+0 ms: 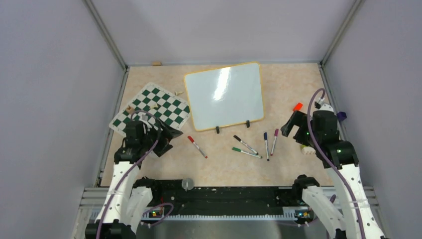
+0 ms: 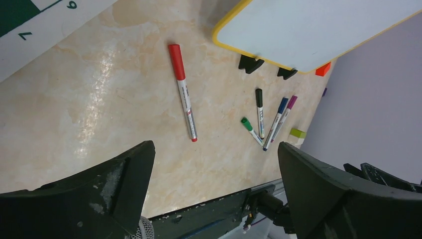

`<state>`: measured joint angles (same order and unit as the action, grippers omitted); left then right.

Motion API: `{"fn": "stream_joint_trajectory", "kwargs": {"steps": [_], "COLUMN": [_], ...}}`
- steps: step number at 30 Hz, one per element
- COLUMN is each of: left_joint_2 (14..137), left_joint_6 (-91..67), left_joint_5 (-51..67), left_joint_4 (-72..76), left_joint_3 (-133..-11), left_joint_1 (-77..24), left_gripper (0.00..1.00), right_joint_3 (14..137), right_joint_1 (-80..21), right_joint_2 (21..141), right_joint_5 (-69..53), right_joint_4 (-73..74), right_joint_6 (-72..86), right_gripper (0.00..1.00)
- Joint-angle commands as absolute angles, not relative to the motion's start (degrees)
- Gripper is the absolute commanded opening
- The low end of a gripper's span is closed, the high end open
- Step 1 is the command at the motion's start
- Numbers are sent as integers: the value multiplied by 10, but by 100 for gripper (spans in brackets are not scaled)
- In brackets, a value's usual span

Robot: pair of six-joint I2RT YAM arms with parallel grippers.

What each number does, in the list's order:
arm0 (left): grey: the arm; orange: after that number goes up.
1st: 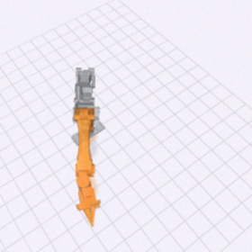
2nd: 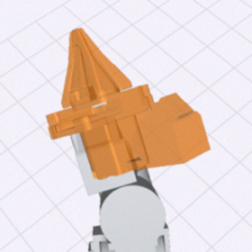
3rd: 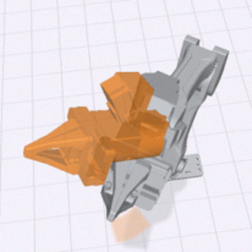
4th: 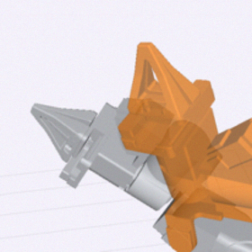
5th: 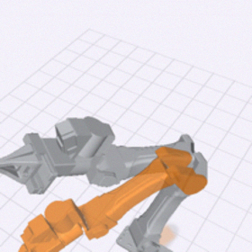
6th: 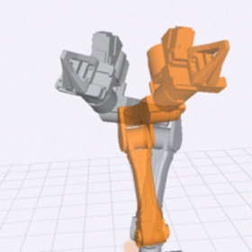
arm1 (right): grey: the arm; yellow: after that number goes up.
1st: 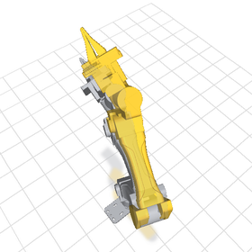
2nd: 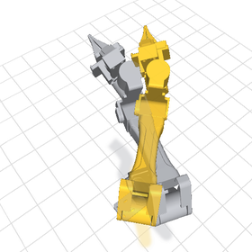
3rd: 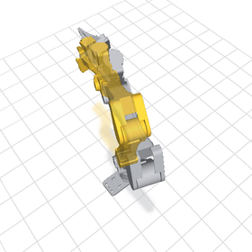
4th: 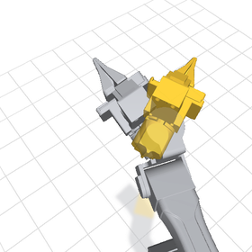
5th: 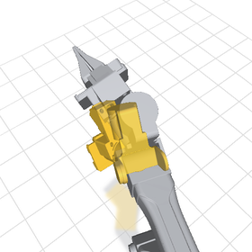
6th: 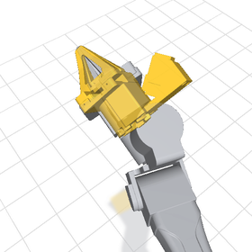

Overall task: Write a sentence on the whiteboard
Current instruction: Pick up the whiteboard marker from the center of the board.

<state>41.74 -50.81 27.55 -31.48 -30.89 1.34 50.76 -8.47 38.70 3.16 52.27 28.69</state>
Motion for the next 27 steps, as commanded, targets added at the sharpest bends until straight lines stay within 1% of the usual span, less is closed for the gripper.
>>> {"fn": "stream_joint_trajectory", "kwargs": {"steps": [1, 6, 8, 10, 11, 14, 17, 21, 23, 26, 27], "left_joint_2": [417, 428, 421, 411, 406, 402, 424, 469, 499, 543, 561], "left_joint_6": [-477, -467, -440, -437, -446, -455, -449, -439, -444, -470, -484], "left_joint_5": [249, 217, 209, 156, 148, 146, 160, 147, 111, 37, 12], "left_joint_4": [-341, -384, -403, -448, -449, -428, -404, -423, -434, -434, -433], "left_joint_3": [-332, -345, -348, -358, -359, -353, -351, -375, -390, -419, -429], "left_joint_1": [11, 11, 12, 12, 11, 11, 12, 4, -31, -98, -125], "left_gripper": [99, 99, 99, 99, 99, 99, 99, 95, 94, 93, 91], "right_joint_3": [525, 538, 540, 542, 545, 562, 560, 559, 561, 562, 563], "right_joint_1": [-83, -84, -84, -84, -84, -85, -92, -104, -131, -192, -212], "right_joint_2": [398, 408, 415, 426, 434, 461, 478, 499, 508, 526, 534], "right_joint_5": [49, 64, 75, 97, 106, 73, 40, 3, 6, 52, 64], "right_joint_4": [525, 525, 517, 517, 519, 520, 499, 473, 459, 441, 435], "right_joint_6": [286, 281, 283, 282, 277, 246, 246, 254, 258, 270, 275], "right_gripper": [99, 99, 99, 99, 99, 99, 99, 99, 99, 99, 99]}}
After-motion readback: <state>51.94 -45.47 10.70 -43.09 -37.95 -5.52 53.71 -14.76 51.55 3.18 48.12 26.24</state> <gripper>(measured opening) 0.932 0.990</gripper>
